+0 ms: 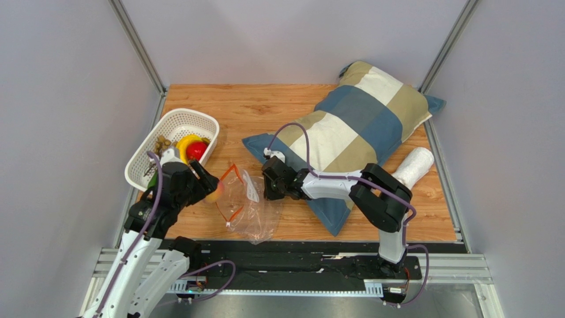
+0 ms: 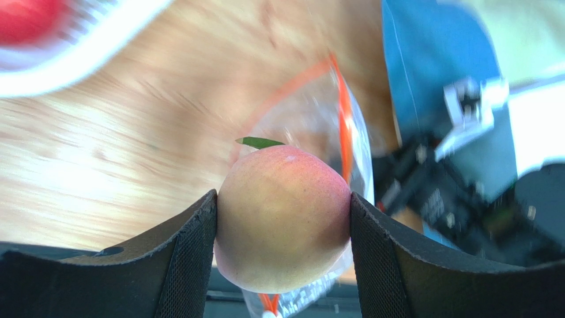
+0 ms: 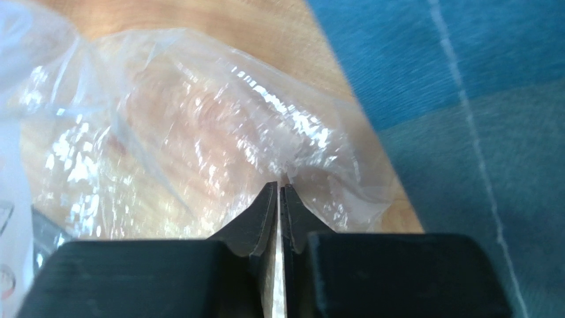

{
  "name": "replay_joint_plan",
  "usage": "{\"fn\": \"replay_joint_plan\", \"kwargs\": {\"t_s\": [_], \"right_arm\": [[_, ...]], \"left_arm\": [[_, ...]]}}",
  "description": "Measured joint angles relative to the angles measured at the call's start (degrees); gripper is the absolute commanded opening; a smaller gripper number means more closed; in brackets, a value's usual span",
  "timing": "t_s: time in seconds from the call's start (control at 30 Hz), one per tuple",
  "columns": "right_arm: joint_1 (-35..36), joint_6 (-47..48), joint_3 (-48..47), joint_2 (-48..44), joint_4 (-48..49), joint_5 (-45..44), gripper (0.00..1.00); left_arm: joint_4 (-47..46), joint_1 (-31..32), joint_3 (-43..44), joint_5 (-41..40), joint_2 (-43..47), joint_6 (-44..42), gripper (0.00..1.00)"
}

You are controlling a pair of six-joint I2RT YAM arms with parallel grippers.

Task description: Open the zip-top bag and remove the fake food

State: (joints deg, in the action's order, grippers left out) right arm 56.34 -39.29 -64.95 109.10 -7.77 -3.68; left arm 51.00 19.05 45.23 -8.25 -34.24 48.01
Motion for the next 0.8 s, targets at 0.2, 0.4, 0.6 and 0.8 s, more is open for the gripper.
{"fn": "replay_joint_plan", "kwargs": {"t_s": [0.2,0.4,0.6,0.8], "right_arm": [[0.3,4.2,-0.4,-5.4,-3.9,1.7,0.37],[1.1,6.6,-2.2,-16.1,-8.3,1.5,0.57],[1.4,7.3,1.8,-27.3,-9.7,0.9,0.68],[1.4,7.6,8.5,-35.8,-12.7,-0.9,0.78]], "left_arm": [[-0.3,-4.9,10.2,-13.1,-11.4,-0.2,0.0],[-7.1,-20.5,17.3,-14.6,-31.7,-1.3,0.0],[-15.0,-27.8,27.3,-8.3,-53.4,-7.3,0.39],[-18.6,-29.9,37.2,-3.0,-66.1,-12.8,0.99]]}}
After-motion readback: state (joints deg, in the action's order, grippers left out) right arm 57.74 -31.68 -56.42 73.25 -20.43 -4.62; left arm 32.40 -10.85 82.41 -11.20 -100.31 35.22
